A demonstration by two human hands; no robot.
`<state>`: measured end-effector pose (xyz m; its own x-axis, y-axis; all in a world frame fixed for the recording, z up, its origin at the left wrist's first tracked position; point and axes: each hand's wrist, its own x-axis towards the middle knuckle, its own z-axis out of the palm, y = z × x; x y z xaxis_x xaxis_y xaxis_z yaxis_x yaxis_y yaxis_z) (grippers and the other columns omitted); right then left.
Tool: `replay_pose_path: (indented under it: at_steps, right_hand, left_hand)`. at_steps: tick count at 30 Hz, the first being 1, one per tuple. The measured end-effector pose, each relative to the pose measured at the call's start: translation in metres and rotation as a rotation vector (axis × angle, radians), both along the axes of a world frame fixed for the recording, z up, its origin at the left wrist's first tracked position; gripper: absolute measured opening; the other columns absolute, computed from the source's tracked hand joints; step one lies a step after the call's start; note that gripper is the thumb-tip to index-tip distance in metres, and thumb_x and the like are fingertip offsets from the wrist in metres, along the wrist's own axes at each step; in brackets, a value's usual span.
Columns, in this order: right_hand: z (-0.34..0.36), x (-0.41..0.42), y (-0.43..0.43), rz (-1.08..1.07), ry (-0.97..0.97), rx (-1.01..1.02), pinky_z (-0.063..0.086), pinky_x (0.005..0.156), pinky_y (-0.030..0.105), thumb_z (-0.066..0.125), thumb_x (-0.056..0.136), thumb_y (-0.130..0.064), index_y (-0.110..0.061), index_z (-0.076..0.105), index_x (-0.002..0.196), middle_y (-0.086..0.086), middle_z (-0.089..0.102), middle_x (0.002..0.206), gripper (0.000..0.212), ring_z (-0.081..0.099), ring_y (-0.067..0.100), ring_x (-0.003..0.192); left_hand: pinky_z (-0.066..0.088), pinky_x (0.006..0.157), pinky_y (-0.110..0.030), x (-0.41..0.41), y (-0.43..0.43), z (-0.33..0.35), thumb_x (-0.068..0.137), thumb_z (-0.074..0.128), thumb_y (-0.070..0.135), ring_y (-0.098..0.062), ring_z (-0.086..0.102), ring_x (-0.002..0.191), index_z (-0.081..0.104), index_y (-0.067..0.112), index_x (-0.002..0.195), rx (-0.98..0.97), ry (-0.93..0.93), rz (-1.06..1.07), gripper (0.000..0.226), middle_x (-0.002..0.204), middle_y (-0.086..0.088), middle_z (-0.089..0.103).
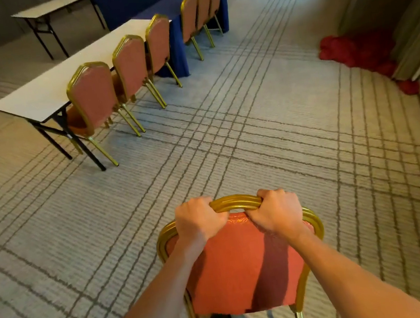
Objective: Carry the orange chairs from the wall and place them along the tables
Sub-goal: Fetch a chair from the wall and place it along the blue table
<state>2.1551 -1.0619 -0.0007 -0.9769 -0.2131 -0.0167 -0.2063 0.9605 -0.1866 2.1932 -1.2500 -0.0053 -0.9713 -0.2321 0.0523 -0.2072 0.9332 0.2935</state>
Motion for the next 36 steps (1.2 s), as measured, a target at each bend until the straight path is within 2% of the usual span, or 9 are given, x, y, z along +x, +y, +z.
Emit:
replay_pose_path:
  at_steps: [3,8,11,15,19,22,27,30,36]
  right_hand:
    - [0.001,-0.057,0.005,-0.028,0.023,0.007,0.051,0.069,0.035,0.055,0.079,-0.062,-0.026,0.063,0.08,0.002,0.073,0.08,0.037,0.069,0.027,0.083]
    - [0.002,-0.167,0.0,-0.077,0.051,-0.021,0.051,0.066,0.034,0.056,0.079,-0.063,-0.029,0.052,0.072,0.002,0.07,0.075,0.035,0.068,0.028,0.077]
    - [0.01,-0.239,-0.004,-0.117,0.045,-0.032,0.051,0.069,0.034,0.057,0.08,-0.062,-0.028,0.06,0.077,0.001,0.069,0.076,0.034,0.067,0.028,0.078]
    - [0.021,-0.321,0.001,-0.182,0.041,-0.05,0.053,0.068,0.034,0.058,0.077,-0.062,-0.03,0.053,0.074,0.002,0.069,0.077,0.032,0.067,0.029,0.079]
    - [0.034,-0.401,0.007,-0.223,0.055,-0.063,0.053,0.073,0.035,0.057,0.076,-0.064,-0.031,0.048,0.072,0.002,0.071,0.081,0.035,0.068,0.029,0.083]
    - [0.038,-0.465,0.02,-0.231,0.098,-0.067,0.053,0.073,0.035,0.057,0.077,-0.066,-0.03,0.05,0.074,0.002,0.071,0.081,0.037,0.068,0.029,0.083]
    - [0.032,-0.588,0.045,-0.181,0.139,-0.056,0.051,0.069,0.033,0.057,0.079,-0.066,-0.028,0.054,0.076,0.0,0.07,0.079,0.039,0.068,0.027,0.077]
    - [0.035,-0.67,0.063,-0.138,0.149,-0.06,0.05,0.07,0.033,0.056,0.08,-0.065,-0.028,0.058,0.078,-0.001,0.069,0.077,0.037,0.068,0.027,0.075]
    - [0.06,-0.792,0.109,-0.175,0.199,-0.088,0.046,0.069,0.032,0.056,0.081,-0.063,-0.03,0.051,0.075,-0.001,0.07,0.077,0.034,0.067,0.028,0.075]
  left_hand:
    - [0.033,0.06,-0.027,-0.061,0.004,0.002,0.072,0.065,0.058,-0.023,0.068,0.073,0.065,0.022,0.067,-0.047,0.028,-0.038,0.037,0.069,0.002,0.068]
    - [0.035,0.05,-0.026,-0.182,-0.004,-0.004,0.068,0.07,0.055,-0.021,0.059,0.054,0.065,0.019,0.061,-0.025,0.116,-0.1,0.037,0.052,0.002,0.057]
    - [0.033,0.046,-0.026,-0.262,-0.013,-0.001,0.066,0.066,0.055,-0.019,0.053,0.049,0.059,0.018,0.057,-0.023,0.137,-0.148,0.038,0.047,0.004,0.049]
    - [0.038,0.047,-0.025,-0.352,-0.011,0.011,0.063,0.059,0.056,-0.018,0.055,0.05,0.056,0.02,0.057,-0.01,0.171,-0.214,0.037,0.048,0.006,0.048]
    - [0.032,0.05,-0.026,-0.438,-0.005,0.024,0.06,0.064,0.051,-0.023,0.058,0.055,0.046,0.023,0.055,-0.003,0.264,-0.258,0.034,0.054,0.002,0.058]
    - [0.035,0.049,-0.027,-0.506,0.005,0.031,0.059,0.063,0.05,-0.028,0.059,0.054,0.048,0.023,0.055,-0.028,0.341,-0.309,0.031,0.055,0.0,0.059]
    - [0.027,0.049,-0.024,-0.622,0.028,0.018,0.061,0.066,0.049,-0.028,0.058,0.05,0.056,0.018,0.055,-0.026,0.395,-0.272,0.033,0.052,0.0,0.058]
    - [0.03,0.048,-0.024,-0.699,0.046,0.018,0.061,0.066,0.049,-0.026,0.059,0.05,0.056,0.019,0.055,-0.011,0.445,-0.246,0.032,0.052,0.001,0.058]
    - [0.024,0.048,-0.024,-0.83,0.09,0.046,0.066,0.069,0.053,-0.023,0.055,0.047,0.058,0.019,0.054,-0.035,0.459,-0.282,0.037,0.051,0.002,0.057]
